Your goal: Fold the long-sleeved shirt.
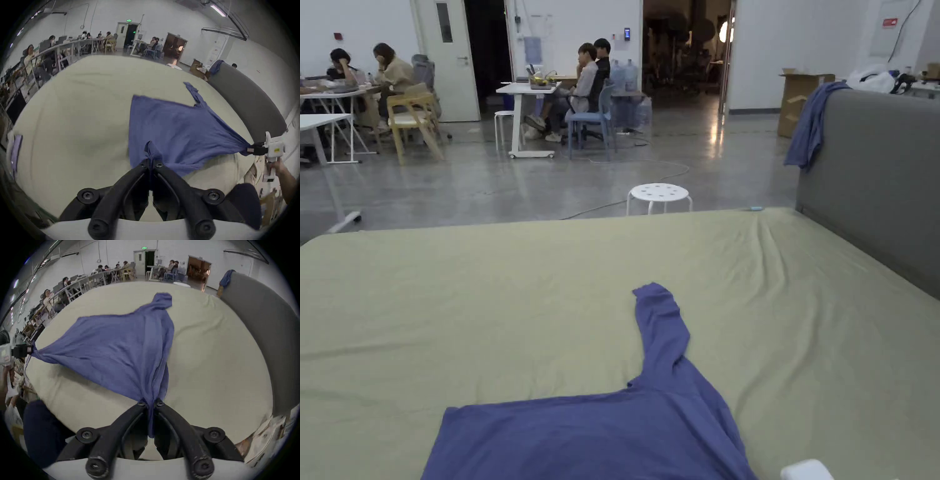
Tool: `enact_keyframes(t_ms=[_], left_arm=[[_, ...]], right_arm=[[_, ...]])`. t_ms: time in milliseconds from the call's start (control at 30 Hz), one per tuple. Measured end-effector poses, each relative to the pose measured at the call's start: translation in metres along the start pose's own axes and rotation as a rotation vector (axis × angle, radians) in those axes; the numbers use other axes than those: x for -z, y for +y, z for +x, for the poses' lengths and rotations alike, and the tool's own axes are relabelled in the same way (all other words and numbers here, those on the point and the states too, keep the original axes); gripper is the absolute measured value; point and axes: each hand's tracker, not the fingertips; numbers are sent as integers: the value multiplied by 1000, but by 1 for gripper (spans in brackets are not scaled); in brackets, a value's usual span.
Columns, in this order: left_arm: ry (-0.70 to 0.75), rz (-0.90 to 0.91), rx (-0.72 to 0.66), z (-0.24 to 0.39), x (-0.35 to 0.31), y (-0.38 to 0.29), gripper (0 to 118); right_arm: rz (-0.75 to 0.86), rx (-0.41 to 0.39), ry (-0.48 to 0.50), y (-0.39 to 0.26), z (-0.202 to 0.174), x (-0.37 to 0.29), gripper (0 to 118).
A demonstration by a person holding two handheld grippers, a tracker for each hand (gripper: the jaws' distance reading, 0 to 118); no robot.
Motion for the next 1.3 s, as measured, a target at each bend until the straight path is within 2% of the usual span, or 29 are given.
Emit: enact_keyframes(t_ms=[167, 400, 500, 533, 567, 600, 667, 700, 733, 800, 867, 900, 933, 967, 1000, 1033, 1067, 1133, 1233, 1267, 1300], left_arm=[[11, -65, -37, 7, -6, -46, 0], [62, -142, -45, 3, 20, -66, 0], [64, -167, -62, -1, 33, -71, 1], [46, -148, -89, -2, 33, -71, 10], [21, -139, -105, -1, 29, -67, 31], [15, -128, -111, 2, 21, -63, 69], [26, -31, -101, 17, -6, -55, 93], [0, 30, -103, 21, -23, -52, 103], [-52, 126, -118, 26, -41, -49, 118], [-138, 137, -114, 39, -60, -45, 116], [-147, 79, -124, 56, -73, -44, 118], [-139, 6, -129, 63, -73, -46, 118], [-124, -31, -126, 69, -70, -49, 111], [-107, -25, -128, 73, -67, -50, 86], [-63, -46, -126, 78, -61, -53, 39], [-34, -56, -130, 81, -56, -56, 0], [-63, -48, -147, 83, -49, -56, 0], [-203, -88, -250, 80, -30, -41, 0], [-131, -7, -171, 72, 6, 17, 0], [-77, 37, -91, 66, 21, 45, 3], [-45, 61, -60, 63, 38, 70, 27]], right_arm=[[-76, 14, 10, -32, -4, 15, 1], [-143, 58, 20, -48, 2, 49, 0], [-148, 101, 36, -47, 7, 55, 10], [-143, 112, 38, -47, 11, 53, 17], [-149, 115, 38, -43, 15, 49, 29], [-182, 141, 48, -36, 20, 40, 53], [-176, 222, 21, -30, 31, 12, 74], [-96, 258, 39, -29, 35, -8, 83], [-2, 279, 70, -28, 40, -28, 103], [115, 326, 108, -29, 40, -67, 103], [143, 365, 122, -28, 39, -84, 103], [135, 387, 144, -29, 36, -88, 103], [140, 400, 169, -30, 32, -89, 102], [154, 394, 173, -31, 27, -88, 93], [166, 382, 156, -31, 19, -85, 67], [160, 365, 140, -28, 14, -80, 1], [123, 342, 81, -28, 4, -70, 0], [148, 329, 147, -20, -6, -50, 0], [105, 336, 179, 0, -10, -28, 0], [111, 329, 191, 5, -14, -23, 0], [116, 320, 197, 11, -17, -19, 0]])
